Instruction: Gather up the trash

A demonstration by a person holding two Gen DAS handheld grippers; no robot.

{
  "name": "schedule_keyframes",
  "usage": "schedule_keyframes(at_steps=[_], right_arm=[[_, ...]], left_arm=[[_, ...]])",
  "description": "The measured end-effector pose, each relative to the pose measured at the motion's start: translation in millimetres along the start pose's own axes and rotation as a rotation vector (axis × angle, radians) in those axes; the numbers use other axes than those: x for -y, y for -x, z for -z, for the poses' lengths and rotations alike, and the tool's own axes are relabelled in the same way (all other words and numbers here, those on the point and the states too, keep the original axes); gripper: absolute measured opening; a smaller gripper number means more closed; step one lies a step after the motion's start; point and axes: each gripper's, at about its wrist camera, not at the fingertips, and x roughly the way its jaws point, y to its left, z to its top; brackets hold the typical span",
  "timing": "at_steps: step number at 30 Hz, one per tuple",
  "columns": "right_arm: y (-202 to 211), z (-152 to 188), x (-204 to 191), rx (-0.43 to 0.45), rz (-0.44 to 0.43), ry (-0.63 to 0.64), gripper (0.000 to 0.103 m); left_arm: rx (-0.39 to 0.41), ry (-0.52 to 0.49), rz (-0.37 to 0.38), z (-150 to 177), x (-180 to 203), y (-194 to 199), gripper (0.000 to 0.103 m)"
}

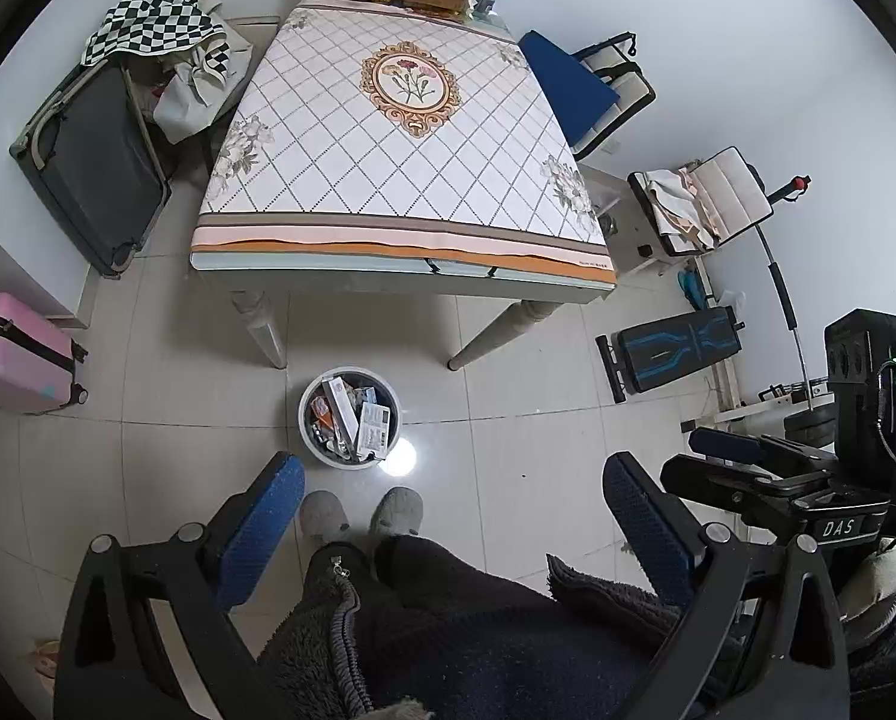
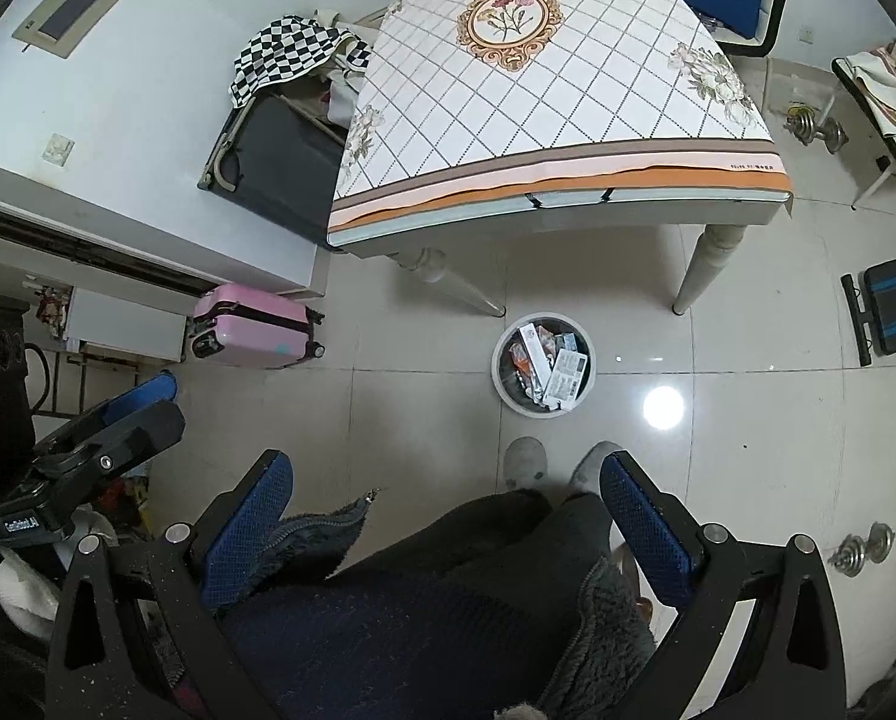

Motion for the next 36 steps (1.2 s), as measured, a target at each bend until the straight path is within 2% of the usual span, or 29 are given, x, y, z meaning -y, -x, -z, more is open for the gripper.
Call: schedule_keyframes(at_steps=[36], right_arm=[[-2.9,1.6,-2.2,-0.018,-0.016,0.006,0.103]], left_arm=[[0.000,-0.010,0.008,-0.6,6.2,1.2,0.102]])
